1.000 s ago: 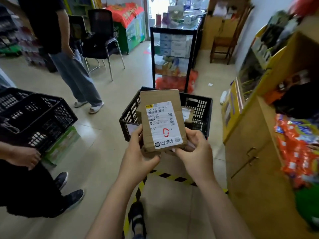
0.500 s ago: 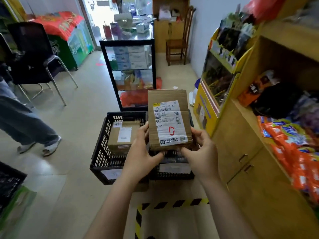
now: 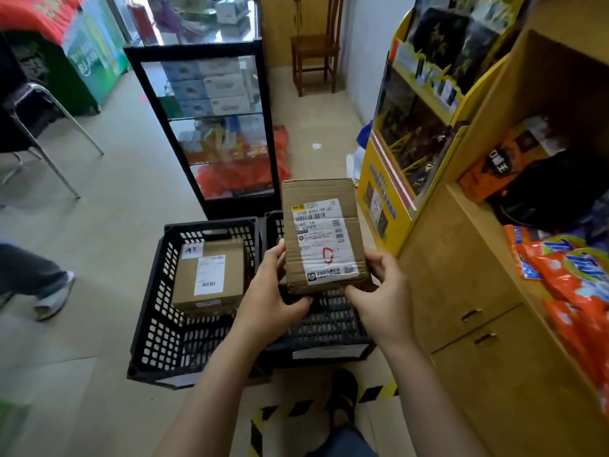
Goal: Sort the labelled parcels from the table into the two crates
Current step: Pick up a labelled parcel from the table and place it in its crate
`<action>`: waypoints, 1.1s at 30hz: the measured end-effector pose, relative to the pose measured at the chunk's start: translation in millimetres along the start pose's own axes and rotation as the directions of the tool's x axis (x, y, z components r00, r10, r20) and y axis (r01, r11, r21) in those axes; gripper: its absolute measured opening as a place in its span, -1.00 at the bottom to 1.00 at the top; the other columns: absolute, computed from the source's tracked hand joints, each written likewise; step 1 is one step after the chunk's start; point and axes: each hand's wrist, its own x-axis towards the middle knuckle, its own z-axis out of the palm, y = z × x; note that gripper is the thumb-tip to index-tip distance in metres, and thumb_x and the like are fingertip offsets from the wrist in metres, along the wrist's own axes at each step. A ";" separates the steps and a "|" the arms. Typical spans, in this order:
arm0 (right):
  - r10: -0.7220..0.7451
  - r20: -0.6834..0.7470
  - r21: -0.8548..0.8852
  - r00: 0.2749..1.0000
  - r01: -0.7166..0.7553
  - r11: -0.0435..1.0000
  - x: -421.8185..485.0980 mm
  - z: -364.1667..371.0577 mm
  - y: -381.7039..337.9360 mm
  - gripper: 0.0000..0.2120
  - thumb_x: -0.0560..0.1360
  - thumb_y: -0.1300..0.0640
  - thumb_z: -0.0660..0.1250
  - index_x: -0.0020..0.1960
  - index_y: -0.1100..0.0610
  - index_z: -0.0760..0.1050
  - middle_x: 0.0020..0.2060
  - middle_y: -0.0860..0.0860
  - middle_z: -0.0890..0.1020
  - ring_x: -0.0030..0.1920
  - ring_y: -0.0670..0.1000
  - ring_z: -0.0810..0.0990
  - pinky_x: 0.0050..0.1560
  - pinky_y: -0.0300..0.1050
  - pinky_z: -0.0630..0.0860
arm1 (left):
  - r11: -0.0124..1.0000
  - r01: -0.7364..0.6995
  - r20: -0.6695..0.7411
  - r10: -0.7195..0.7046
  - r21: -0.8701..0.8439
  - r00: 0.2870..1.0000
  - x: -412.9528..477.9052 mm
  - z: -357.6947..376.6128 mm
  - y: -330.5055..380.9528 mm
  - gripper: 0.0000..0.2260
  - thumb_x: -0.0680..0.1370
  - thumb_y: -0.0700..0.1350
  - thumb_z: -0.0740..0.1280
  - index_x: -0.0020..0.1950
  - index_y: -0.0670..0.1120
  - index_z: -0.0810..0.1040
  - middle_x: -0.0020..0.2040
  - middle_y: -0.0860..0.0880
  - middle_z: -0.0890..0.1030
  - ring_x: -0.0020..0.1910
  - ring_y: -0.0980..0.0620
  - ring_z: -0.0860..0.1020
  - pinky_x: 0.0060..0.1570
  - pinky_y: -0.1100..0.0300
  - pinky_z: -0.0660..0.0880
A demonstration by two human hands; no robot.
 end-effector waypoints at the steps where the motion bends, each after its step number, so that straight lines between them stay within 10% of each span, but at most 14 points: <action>1: 0.003 0.019 -0.009 1.000 -0.003 1.000 17.1 2.6 5.0 -0.52 0.37 0.35 0.50 0.21 0.07 0.47 0.03 -0.19 0.60 0.06 -0.39 0.53 0.02 -0.44 0.50 | 1.000 0.012 0.004 -0.012 0.002 1.000 16.4 2.5 -4.0 -0.16 0.36 -0.11 0.51 0.52 0.09 0.12 0.40 0.14 0.40 0.38 0.23 0.37 0.30 0.03 0.45; 12: 0.199 0.277 -0.100 0.940 -0.177 0.979 174.1 27.6 71.1 -0.04 0.21 0.08 0.66 0.40 -0.07 0.13 0.15 -0.39 0.38 0.15 -0.48 0.39 0.16 -0.48 0.38 | 0.983 0.123 0.111 -0.139 0.139 0.984 160.9 42.6 -56.7 -0.08 0.36 -0.17 0.38 0.54 0.28 -0.08 0.56 0.16 0.12 0.52 0.20 0.11 0.45 0.00 0.27; 17: 0.289 0.249 -0.201 0.925 -0.242 0.949 204.8 56.9 113.4 0.27 0.14 -0.12 0.67 0.57 0.04 -0.09 0.47 -0.06 0.20 0.47 -0.10 0.19 0.48 -0.11 0.22 | 0.977 0.155 0.159 -0.179 0.147 0.971 193.9 63.0 -95.0 -0.09 0.37 -0.25 0.37 0.55 0.20 -0.05 0.57 0.12 0.10 0.53 0.22 0.08 0.49 0.04 0.19; 33: 0.426 -0.020 -0.396 0.904 -0.399 0.827 223.8 141.9 275.8 0.31 0.12 -0.21 0.60 0.58 -0.05 -0.19 0.51 -0.07 0.04 0.54 0.01 0.04 0.47 0.13 0.25 | 0.968 0.104 0.421 -0.194 0.227 0.886 266.1 107.2 -259.9 -0.13 0.44 -0.33 0.30 0.59 0.12 -0.10 0.58 0.20 0.00 0.53 0.24 -0.01 0.46 0.11 0.23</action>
